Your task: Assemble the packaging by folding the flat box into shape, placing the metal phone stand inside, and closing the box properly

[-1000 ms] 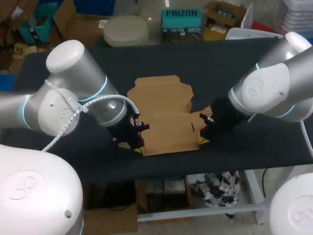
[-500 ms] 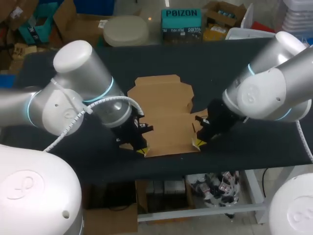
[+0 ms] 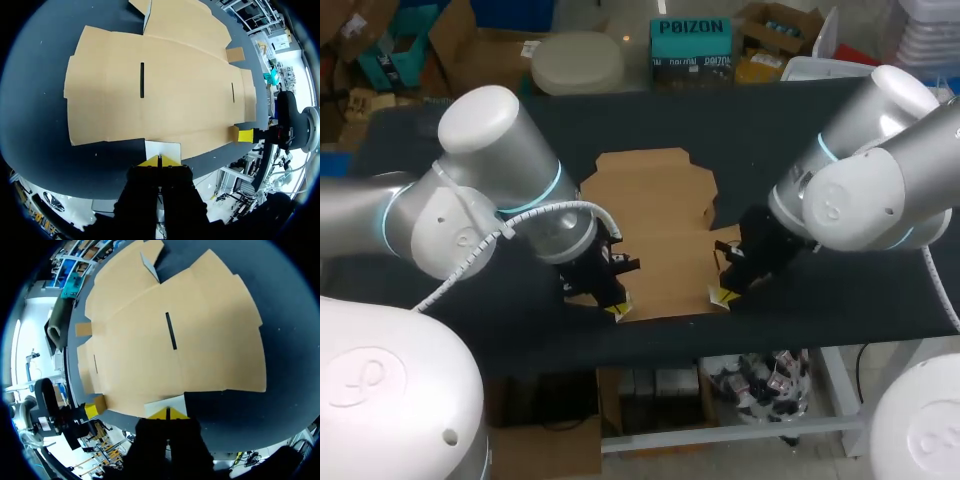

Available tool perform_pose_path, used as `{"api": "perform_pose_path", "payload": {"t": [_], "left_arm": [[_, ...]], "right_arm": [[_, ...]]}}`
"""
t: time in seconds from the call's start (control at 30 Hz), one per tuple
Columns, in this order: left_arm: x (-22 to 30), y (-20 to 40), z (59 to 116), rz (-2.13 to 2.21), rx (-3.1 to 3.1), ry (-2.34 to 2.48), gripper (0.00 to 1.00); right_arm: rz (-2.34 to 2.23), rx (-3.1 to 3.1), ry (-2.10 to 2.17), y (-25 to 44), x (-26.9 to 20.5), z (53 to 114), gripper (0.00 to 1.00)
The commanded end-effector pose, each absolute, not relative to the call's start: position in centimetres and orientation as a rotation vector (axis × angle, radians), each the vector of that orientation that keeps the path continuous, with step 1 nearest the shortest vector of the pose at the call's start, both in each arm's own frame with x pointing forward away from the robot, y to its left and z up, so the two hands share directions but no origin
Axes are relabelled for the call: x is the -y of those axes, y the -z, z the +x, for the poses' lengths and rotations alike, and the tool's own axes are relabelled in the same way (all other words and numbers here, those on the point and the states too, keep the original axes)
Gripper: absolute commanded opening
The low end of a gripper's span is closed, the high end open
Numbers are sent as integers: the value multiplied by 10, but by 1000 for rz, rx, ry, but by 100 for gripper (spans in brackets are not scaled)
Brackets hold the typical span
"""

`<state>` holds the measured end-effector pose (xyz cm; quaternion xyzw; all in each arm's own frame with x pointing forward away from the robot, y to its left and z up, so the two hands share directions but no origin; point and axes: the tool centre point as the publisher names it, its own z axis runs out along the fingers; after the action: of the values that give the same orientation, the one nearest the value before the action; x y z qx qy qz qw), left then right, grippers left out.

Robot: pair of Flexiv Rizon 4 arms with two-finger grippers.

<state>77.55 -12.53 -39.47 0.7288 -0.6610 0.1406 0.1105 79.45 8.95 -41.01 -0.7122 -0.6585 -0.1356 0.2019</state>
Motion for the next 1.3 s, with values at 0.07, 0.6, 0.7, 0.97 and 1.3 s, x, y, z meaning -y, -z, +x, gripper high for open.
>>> {"api": "perform_pose_path", "payload": {"t": [0.07,0.6,0.7,0.97,1.3], "left_arm": [[132,398,776,2152,1948,-409,0],[138,413,778,2163,1976,-472,0],[140,418,777,2168,1986,-481,0],[143,429,780,2204,1986,-481,0],[140,432,779,2221,1976,-456,0]], "right_arm": [[-1987,1842,367,414,-93,796,0],[-1984,1847,337,421,-96,801,0],[-1997,1844,329,425,-96,801,0],[-2018,1841,303,437,-98,801,0],[-2020,1836,298,438,-97,800,0]]}}
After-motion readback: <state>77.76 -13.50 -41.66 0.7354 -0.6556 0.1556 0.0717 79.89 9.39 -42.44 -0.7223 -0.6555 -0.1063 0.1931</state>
